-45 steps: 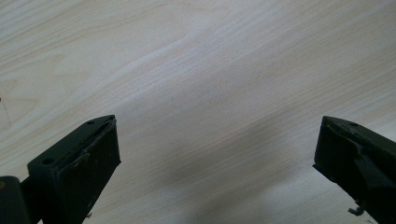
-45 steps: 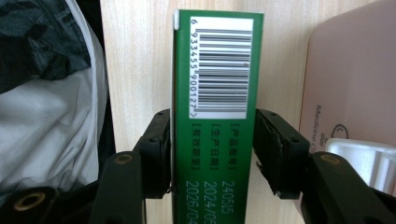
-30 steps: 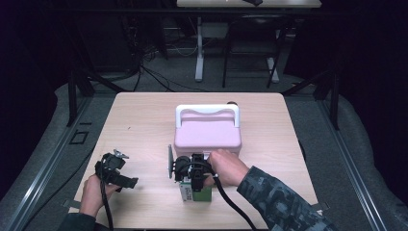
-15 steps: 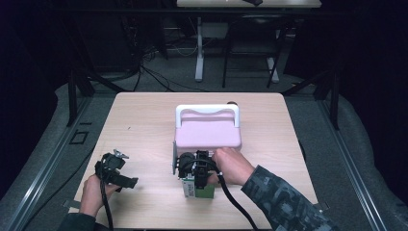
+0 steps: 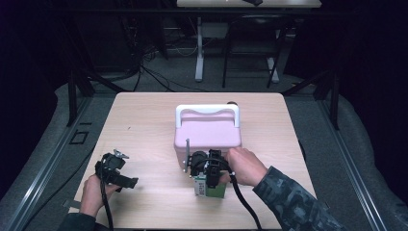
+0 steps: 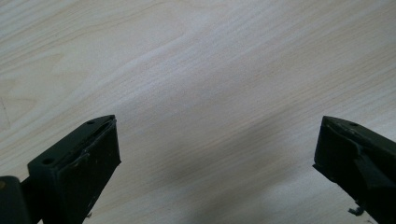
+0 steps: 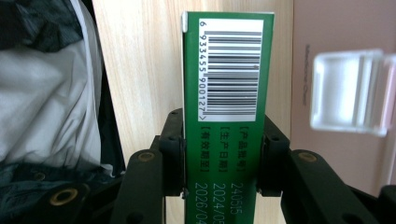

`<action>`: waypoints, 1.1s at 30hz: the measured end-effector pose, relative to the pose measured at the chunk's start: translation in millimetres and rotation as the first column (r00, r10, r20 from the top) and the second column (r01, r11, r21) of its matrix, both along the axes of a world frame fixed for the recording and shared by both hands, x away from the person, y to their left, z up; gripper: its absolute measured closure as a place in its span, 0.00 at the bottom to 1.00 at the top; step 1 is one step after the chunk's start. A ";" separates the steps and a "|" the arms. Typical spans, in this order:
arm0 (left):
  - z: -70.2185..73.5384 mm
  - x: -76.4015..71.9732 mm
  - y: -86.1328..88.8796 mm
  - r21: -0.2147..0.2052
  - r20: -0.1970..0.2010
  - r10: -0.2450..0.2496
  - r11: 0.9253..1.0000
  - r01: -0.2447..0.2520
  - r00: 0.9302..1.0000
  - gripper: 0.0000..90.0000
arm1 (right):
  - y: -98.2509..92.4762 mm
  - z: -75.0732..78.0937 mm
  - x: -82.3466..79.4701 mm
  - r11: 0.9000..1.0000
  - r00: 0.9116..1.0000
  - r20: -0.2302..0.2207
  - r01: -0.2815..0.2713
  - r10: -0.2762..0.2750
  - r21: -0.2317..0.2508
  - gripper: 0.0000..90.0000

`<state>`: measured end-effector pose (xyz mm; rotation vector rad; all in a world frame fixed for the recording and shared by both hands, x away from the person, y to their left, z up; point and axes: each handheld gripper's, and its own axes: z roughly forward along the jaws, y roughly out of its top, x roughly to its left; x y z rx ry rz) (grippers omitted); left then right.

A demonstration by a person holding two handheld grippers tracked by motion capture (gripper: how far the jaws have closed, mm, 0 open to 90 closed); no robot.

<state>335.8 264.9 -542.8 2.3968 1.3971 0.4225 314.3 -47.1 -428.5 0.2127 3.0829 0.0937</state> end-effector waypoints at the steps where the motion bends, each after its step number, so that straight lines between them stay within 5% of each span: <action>1: 0.0 -0.1 0.0 -0.001 0.001 0.002 1.000 -0.002 1.000 0.00 | -2.4 0.1 0.1 1.000 1.000 -0.002 0.005 -0.005 -0.002 0.69; 33: -1.1 0.4 -1.4 0.012 -0.012 -0.004 1.000 0.004 1.000 0.00 | -73.4 1.9 2.8 0.988 0.988 -0.012 0.153 -0.154 -0.034 0.69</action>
